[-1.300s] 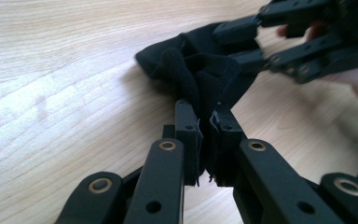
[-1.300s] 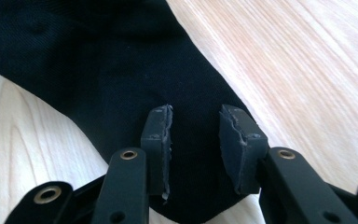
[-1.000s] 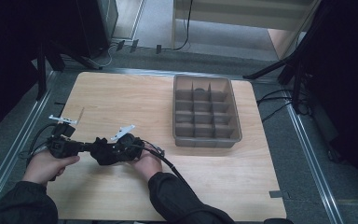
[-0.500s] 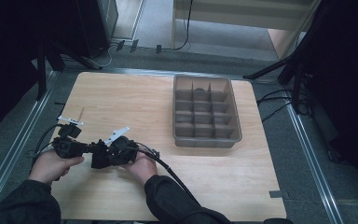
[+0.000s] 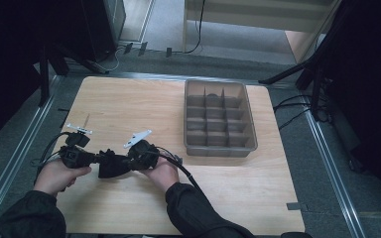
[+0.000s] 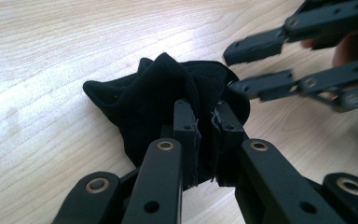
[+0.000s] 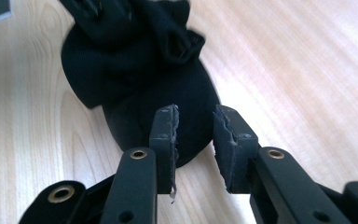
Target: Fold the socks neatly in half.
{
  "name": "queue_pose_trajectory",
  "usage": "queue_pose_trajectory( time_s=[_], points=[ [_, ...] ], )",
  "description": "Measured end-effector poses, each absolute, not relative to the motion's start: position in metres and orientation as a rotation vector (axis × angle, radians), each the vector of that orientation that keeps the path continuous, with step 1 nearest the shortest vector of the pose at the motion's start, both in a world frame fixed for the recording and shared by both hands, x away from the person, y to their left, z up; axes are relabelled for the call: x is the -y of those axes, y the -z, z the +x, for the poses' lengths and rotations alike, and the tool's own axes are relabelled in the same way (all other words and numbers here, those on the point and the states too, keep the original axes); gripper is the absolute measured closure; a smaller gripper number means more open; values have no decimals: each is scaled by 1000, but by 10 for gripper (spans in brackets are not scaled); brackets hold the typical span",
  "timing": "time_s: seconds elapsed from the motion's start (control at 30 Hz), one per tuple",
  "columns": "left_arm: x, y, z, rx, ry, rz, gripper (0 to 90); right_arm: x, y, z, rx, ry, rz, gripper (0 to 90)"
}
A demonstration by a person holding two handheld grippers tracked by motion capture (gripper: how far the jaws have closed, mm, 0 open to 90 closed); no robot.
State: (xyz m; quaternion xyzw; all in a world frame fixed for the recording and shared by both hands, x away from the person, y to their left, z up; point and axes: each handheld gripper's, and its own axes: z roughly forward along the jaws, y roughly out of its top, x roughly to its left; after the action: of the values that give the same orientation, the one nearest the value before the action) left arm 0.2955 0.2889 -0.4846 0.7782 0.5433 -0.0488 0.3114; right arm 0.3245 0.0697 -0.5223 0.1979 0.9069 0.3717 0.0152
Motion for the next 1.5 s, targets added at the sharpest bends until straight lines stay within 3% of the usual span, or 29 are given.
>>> queue_pose_trajectory(
  time_s=[0.6, 1.1, 1.5],
  points=[
    [-272, 494, 307, -1401, 117, 2114, 809, -88, 538, 319, -2835, -1142, 606, 695],
    [-269, 511, 314, -1397, 95, 2159, 807, -54, 518, 312, -2820, -1152, 592, 695],
    [-278, 497, 309, -1374, 116, 2054, 640, -45, 518, 316, -2810, -1155, 632, 678]
  ],
)
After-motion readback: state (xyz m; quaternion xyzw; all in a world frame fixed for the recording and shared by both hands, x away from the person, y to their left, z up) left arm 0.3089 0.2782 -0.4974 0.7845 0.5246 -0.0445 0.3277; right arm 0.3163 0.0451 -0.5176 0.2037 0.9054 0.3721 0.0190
